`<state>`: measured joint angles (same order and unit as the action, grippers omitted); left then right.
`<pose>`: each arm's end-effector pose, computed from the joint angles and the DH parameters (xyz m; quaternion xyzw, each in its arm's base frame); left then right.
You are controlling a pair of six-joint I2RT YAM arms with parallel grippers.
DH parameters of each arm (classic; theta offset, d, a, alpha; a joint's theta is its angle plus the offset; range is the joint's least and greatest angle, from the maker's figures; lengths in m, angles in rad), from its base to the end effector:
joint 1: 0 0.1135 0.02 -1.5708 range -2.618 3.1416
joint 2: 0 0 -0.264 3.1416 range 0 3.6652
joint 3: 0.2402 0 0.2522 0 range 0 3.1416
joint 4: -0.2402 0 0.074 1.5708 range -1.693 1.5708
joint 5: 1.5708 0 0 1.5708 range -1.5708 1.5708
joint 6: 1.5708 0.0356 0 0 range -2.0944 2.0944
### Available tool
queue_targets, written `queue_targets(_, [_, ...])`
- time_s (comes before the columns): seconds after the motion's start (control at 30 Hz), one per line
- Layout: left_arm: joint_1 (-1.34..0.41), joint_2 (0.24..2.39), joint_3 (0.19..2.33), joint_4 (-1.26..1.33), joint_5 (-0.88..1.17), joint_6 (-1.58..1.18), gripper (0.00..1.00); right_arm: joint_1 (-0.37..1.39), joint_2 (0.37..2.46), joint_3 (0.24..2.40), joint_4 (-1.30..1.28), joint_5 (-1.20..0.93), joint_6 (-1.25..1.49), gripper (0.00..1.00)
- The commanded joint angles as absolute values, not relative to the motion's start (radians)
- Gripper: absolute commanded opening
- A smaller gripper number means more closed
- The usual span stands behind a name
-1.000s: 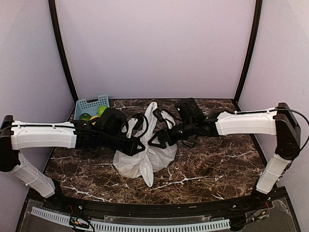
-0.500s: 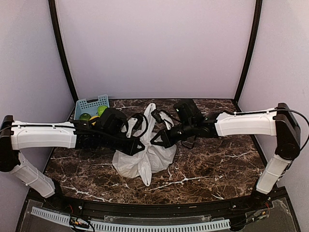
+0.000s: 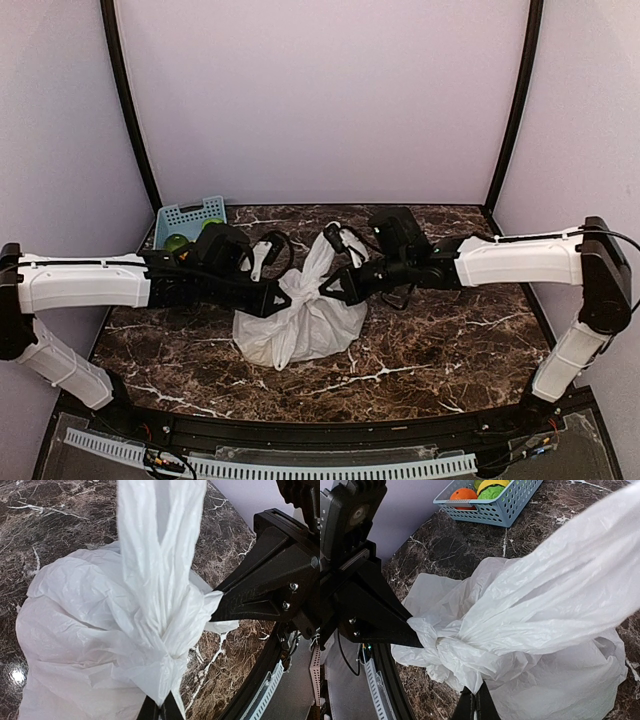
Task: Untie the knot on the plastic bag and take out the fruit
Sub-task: Untie the bag handles from the takeout bag.
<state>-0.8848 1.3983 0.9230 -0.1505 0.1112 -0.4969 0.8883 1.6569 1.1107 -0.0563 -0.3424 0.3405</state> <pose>0.1924 -0.2413 0.2508 0.1962 0.8675 -0.3277 0.3187 0.2252 0.2960 0.2396 -0.3122 0.8182 0.3876 0.2879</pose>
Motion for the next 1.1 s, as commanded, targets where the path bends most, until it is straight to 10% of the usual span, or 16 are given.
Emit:
queue_targets(0.0, [-0.844,1.333,0.857,-0.176,0.120,-0.521,0.01,0.857,1.605,1.065,-0.056,-0.276,0.366,0.00])
queue_targets(0.3, [-0.828,1.314,0.837,-0.166,0.144,-0.523,0.03,0.853,1.596,1.057,-0.030,-0.322,0.382,0.00])
queue_targets(0.47, [-0.827,1.314,0.851,-0.122,0.192,-0.511,0.43,0.853,1.597,1.060,-0.012,-0.365,0.388,0.12])
queue_targets(0.67, [-0.828,1.350,0.892,-0.119,0.220,-0.492,0.62,0.854,1.587,1.060,-0.007,-0.371,0.395,0.35])
queue_targets(1.07, [-0.827,1.410,0.934,-0.087,0.223,-0.497,0.65,0.860,1.612,1.126,-0.056,-0.352,0.350,0.55])
